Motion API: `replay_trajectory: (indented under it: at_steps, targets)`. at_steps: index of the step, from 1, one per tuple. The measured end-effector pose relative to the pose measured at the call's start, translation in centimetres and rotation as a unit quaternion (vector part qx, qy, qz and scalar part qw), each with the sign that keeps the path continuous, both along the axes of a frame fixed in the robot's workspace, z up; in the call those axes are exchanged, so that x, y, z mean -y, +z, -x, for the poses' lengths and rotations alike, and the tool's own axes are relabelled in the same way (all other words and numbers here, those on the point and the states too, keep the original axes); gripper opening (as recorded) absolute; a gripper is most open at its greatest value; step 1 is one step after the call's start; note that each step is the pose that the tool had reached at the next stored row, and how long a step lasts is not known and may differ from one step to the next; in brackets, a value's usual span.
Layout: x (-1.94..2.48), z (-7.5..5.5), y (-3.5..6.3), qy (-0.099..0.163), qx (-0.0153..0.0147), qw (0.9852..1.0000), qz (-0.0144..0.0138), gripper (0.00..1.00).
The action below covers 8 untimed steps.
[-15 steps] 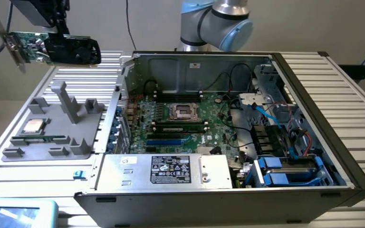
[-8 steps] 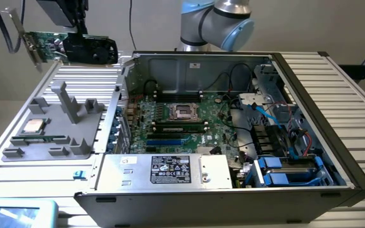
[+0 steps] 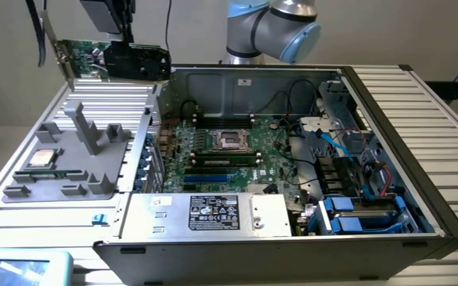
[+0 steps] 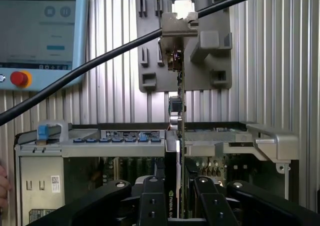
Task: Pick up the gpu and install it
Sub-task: 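Pick up the gpu and move the gpu toward the slot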
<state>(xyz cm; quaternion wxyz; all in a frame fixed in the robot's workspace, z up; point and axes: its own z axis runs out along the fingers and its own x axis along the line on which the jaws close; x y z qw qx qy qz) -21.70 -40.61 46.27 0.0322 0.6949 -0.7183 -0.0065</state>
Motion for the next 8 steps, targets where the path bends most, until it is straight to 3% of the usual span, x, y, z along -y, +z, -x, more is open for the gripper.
replay_trajectory:
  at_steps: [8]
  targets:
    - [-0.01, -3.7, 0.00, 0.001, -0.0001, 1.0000, -0.0001, 0.25]
